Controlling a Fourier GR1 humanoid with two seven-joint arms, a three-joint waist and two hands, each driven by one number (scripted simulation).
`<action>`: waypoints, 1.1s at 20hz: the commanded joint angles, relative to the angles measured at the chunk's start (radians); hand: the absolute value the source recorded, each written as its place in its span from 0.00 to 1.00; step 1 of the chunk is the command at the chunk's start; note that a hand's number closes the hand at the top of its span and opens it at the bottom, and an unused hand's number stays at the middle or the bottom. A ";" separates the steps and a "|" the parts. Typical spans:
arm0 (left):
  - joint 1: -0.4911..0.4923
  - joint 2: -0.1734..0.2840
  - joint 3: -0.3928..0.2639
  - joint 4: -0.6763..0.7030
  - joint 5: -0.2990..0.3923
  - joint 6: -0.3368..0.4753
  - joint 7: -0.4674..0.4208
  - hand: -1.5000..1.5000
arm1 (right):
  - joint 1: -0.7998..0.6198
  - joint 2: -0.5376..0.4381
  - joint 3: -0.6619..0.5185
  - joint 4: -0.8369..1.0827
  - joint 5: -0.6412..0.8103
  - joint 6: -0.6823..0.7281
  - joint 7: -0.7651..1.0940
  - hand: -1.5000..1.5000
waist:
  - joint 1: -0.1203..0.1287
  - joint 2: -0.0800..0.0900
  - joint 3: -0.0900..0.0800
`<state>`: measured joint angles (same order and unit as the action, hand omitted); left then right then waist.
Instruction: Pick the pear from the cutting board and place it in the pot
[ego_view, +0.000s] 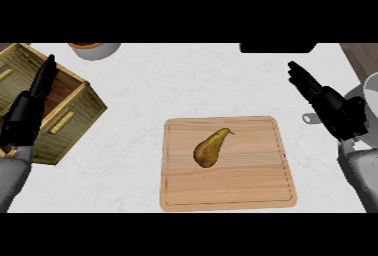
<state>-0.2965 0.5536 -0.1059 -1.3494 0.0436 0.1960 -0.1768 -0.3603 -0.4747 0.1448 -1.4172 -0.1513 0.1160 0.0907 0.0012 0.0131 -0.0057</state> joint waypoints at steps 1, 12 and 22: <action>0.074 -0.045 -0.009 0.017 0.031 -0.041 -0.017 0.50 | 0.030 0.096 0.055 -0.025 0.114 -0.163 0.082 1.00 | 0.002 -0.014 0.005; 0.232 -0.154 -0.114 -0.045 0.180 -0.150 0.209 0.50 | 0.000 0.122 0.049 -0.035 0.635 -0.830 0.155 0.00 | -0.057 -0.027 -0.006; 0.295 -0.171 -0.163 -0.115 0.211 -0.173 0.270 0.50 | 0.068 0.467 0.180 0.084 1.082 -1.004 0.512 0.00 | -0.027 -0.023 -0.006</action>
<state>-0.0391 0.3861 -0.2567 -1.4973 0.2474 0.0241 0.0568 -0.3165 -0.1223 0.3105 -1.3959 0.7929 -0.8588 0.4419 -0.0371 -0.0174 -0.0029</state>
